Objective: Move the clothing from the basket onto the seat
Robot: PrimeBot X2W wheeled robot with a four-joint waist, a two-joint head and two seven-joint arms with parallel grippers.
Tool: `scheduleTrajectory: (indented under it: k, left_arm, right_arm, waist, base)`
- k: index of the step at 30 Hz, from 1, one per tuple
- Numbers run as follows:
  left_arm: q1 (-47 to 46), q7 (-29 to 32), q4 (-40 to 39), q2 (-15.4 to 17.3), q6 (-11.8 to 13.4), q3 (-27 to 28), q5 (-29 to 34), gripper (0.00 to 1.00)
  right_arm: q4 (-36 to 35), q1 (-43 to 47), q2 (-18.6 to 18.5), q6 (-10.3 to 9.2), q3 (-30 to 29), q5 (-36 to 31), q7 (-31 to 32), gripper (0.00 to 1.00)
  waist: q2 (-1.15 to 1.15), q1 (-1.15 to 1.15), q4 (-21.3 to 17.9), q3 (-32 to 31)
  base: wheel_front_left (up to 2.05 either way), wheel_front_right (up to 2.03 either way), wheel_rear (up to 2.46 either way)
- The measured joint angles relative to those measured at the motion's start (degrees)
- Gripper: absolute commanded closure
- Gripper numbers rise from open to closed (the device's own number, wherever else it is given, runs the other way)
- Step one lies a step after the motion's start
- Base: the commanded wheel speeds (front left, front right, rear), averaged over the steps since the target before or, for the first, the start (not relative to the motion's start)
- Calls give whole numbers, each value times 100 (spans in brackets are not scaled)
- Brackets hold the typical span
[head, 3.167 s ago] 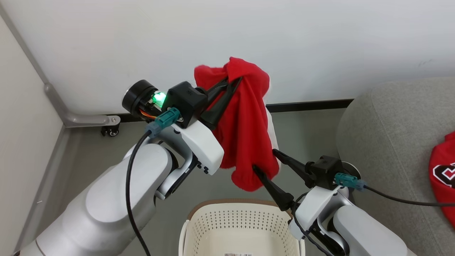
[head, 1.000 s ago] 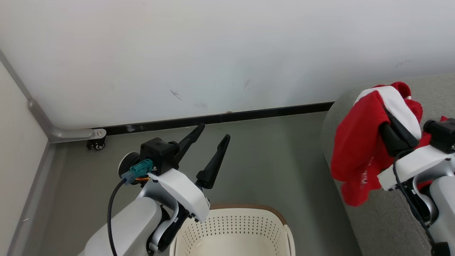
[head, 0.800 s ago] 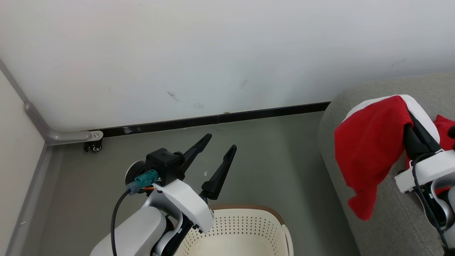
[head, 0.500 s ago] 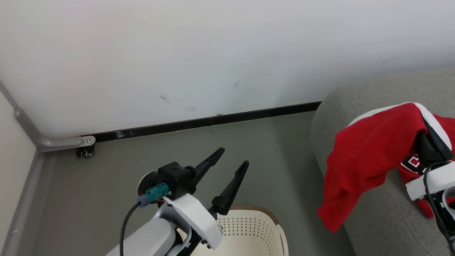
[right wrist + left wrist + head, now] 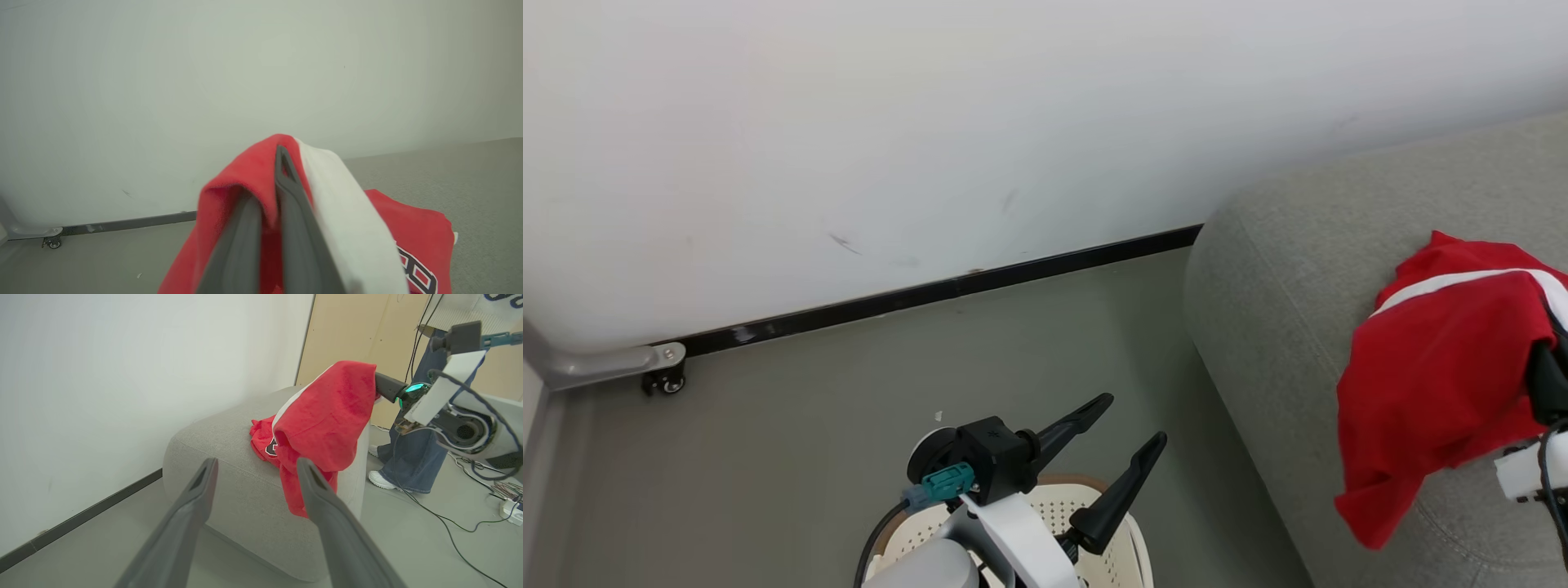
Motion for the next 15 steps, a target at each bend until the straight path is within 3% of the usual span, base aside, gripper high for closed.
scheduleTrajectory:
  k: [7,15]
  left_arm:
    - [2,-97,82,-126,-74,-60,1,0]
    - [2,-153,211,-191,-73,-44,18,0]
  right_arm:
    - [-234,307,31,-1,-324,-120,0,100]
    - [-401,438,156,-1,-314,-119,0,100]
  waist:
    - [0,0,-323,28]
    - [0,0,-689,83]
  base:
    - [0,0,0]
    - [0,0,0]
